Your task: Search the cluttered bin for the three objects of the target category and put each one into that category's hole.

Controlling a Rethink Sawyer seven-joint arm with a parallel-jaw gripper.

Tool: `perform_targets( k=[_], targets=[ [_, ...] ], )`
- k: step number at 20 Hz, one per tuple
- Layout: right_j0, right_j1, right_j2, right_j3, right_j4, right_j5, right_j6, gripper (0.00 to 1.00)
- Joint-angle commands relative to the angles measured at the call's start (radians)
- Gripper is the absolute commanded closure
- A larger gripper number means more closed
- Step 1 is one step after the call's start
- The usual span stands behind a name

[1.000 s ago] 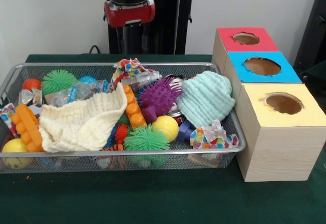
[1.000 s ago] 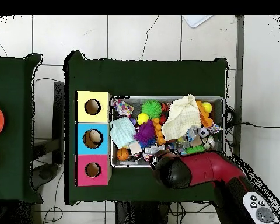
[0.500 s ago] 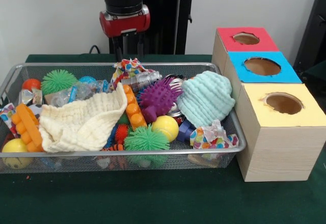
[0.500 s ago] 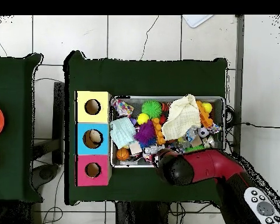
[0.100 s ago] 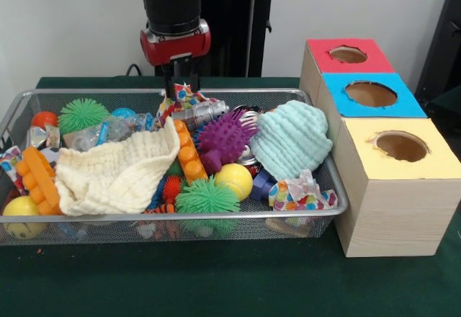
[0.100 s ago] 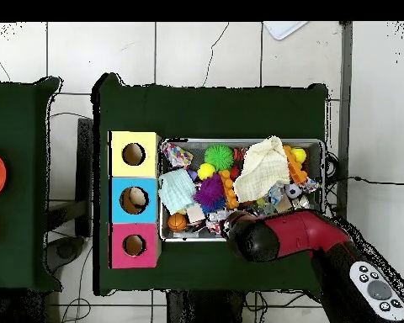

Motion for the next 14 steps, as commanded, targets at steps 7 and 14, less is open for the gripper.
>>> perform_targets(
  k=[7,14],
  targets=[
    [-0.045,0.064,0.068,-0.087,-0.084,-0.016,-0.151,1.00],
    [-0.039,0.053,0.029,-0.079,-0.114,0.027,-0.138,1.00]
  ],
)
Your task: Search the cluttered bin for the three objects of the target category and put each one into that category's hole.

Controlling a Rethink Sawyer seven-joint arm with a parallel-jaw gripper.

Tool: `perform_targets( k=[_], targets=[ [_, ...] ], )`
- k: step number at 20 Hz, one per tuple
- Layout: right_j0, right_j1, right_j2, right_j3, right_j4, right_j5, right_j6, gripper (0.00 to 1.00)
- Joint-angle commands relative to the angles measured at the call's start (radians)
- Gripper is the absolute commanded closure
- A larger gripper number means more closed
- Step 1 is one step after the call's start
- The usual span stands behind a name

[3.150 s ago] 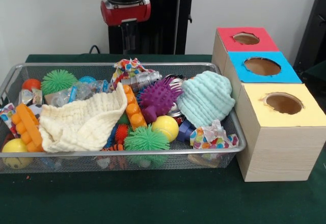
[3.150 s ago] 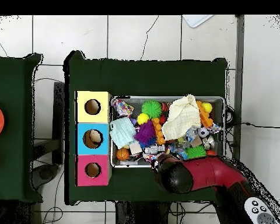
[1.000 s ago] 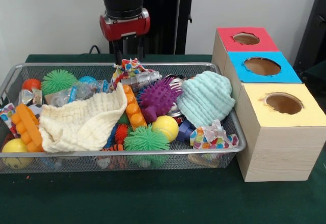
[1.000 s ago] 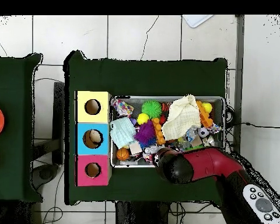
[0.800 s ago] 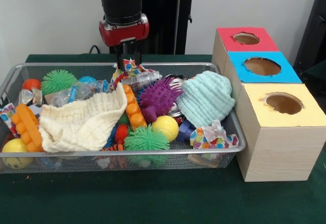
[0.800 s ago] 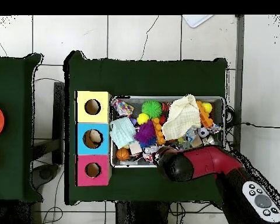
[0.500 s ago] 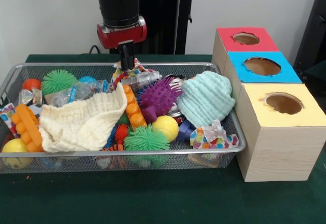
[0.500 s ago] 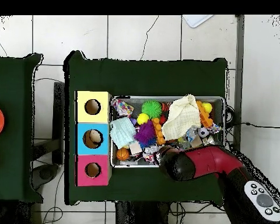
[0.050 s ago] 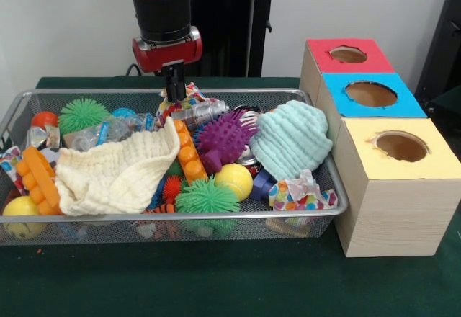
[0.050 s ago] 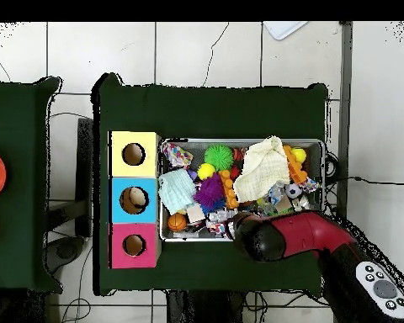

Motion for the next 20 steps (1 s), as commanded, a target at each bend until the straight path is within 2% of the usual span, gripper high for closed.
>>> perform_targets(
  k=[1,7,8,13,20],
  targets=[
    [0.002,0.017,0.006,-0.066,-0.085,0.026,-0.133,1.00],
    [-0.025,-0.040,0.021,0.012,-0.048,0.058,-0.136,1.00],
    [-0.020,-0.041,0.021,0.015,-0.042,0.064,-0.130,0.00],
    [-0.032,-0.032,0.028,0.033,-0.042,0.037,-0.119,0.00],
    [-0.012,-0.042,0.030,0.028,-0.029,0.044,-0.099,0.00]
  ],
)
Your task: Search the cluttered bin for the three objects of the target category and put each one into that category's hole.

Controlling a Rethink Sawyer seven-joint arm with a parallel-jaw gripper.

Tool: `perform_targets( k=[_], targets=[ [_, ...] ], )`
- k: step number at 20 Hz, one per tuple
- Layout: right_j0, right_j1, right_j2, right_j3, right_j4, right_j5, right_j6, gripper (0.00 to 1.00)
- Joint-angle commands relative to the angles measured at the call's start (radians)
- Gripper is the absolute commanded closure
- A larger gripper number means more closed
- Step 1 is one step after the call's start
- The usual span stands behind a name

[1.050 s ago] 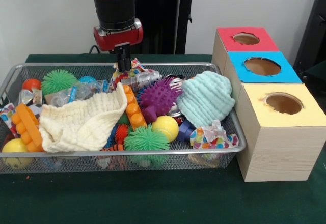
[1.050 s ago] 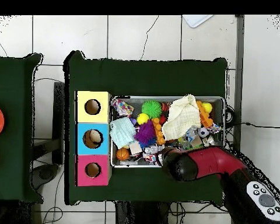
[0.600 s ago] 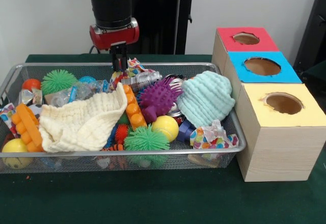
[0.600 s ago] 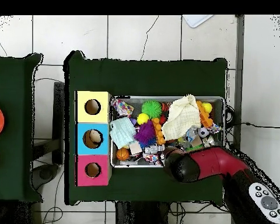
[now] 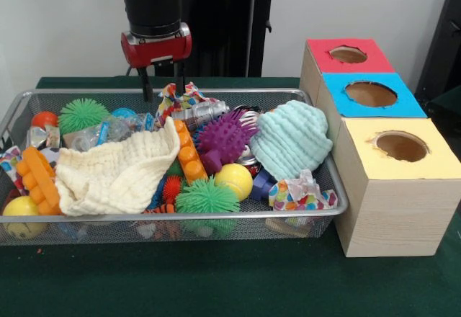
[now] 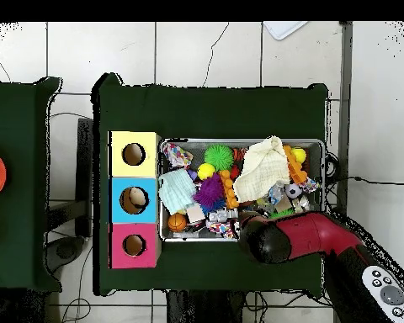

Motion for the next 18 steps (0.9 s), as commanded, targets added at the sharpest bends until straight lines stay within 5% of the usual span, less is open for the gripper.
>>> perform_targets(
  k=[1,8,18],
  targets=[
    [0.002,-0.008,0.026,0.027,-0.014,0.039,-0.092,0.00],
    [0.023,0.075,-0.004,0.038,-0.038,-0.032,-0.018,0.00],
    [0.055,0.076,-0.044,0.067,-0.058,-0.044,0.021,0.00]
  ],
)
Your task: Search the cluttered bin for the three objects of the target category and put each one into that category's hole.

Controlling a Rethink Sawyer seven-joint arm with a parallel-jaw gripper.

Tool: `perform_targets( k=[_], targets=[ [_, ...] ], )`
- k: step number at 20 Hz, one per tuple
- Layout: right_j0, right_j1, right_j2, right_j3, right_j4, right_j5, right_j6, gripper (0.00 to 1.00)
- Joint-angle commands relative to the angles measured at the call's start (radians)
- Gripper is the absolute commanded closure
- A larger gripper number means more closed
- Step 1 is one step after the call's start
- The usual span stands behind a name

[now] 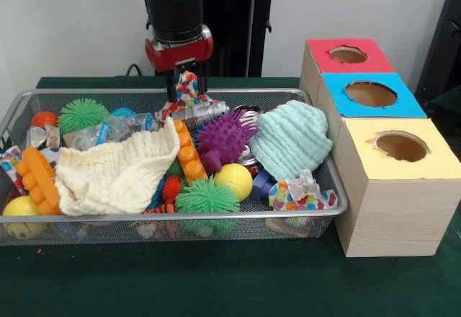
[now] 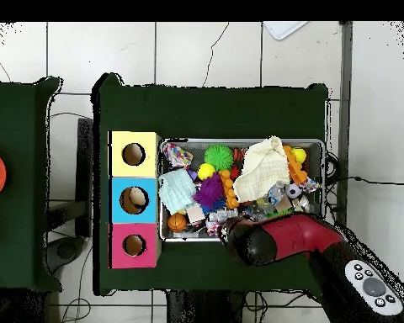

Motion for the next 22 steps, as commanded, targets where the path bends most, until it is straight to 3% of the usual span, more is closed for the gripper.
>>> perform_targets(
  k=[1,7,8,19,22],
  targets=[
    [0.018,0.041,-0.046,0.034,-0.062,-0.043,0.021,0.00],
    [0.048,0.042,-0.095,0.035,-0.110,-0.037,0.020,0.00],
    [0.062,0.038,-0.116,0.032,-0.113,-0.016,0.022,1.00],
    [0.055,0.029,-0.106,0.011,-0.113,-0.025,-0.002,1.00],
    [0.053,-0.006,-0.089,0.013,-0.080,0.005,-0.016,1.00]
  ],
)
